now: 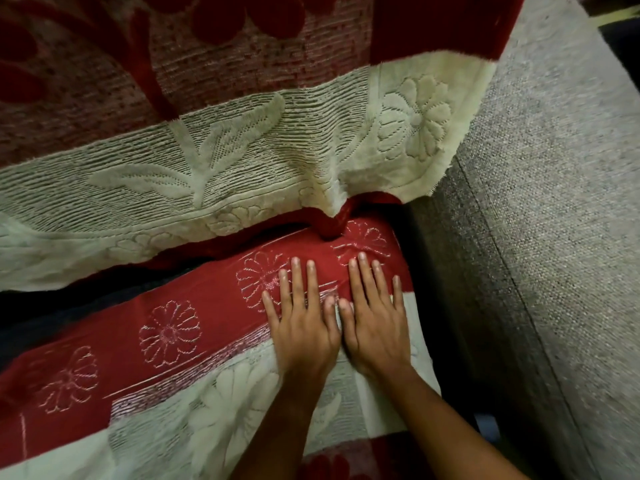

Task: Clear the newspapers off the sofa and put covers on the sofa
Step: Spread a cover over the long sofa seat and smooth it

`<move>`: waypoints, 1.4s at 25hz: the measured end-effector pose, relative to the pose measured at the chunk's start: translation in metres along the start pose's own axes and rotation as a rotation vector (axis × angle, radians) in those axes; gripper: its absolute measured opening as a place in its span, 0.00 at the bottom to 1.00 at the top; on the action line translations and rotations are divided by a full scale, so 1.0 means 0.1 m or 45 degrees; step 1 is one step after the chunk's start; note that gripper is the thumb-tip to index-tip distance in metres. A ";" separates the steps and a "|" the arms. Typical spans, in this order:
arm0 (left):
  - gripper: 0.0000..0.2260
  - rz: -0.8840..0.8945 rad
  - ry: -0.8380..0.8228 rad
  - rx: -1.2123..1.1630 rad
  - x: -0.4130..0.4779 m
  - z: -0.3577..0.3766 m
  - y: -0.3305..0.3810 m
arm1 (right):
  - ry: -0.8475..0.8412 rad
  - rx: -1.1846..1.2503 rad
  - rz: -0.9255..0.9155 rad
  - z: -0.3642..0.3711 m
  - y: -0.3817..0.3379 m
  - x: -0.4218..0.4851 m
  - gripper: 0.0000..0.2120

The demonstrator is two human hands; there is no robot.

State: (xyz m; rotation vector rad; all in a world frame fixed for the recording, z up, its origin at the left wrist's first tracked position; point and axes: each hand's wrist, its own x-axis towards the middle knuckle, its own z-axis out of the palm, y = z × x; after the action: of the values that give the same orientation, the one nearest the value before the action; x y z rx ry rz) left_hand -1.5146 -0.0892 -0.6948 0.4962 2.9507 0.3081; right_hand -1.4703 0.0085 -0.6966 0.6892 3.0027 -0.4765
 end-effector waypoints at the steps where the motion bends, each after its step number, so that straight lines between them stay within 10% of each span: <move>1: 0.25 0.001 0.003 -0.009 0.01 0.00 0.00 | -0.008 0.007 -0.018 0.00 0.01 0.01 0.27; 21: 0.17 0.755 -0.348 -0.132 -1.56 0.01 0.80 | 0.106 0.304 0.160 -0.09 0.73 -2.43 0.20; 35: 0.20 0.332 -0.280 -0.057 -1.85 -0.07 1.27 | -0.020 0.519 0.145 -0.29 1.23 -3.41 0.13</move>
State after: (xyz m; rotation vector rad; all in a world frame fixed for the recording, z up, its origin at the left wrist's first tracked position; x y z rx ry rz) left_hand -1.3031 -0.0355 -0.6416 0.8522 2.6619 0.3231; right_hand -1.1089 -0.0217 -0.6733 0.8630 2.8525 -1.0961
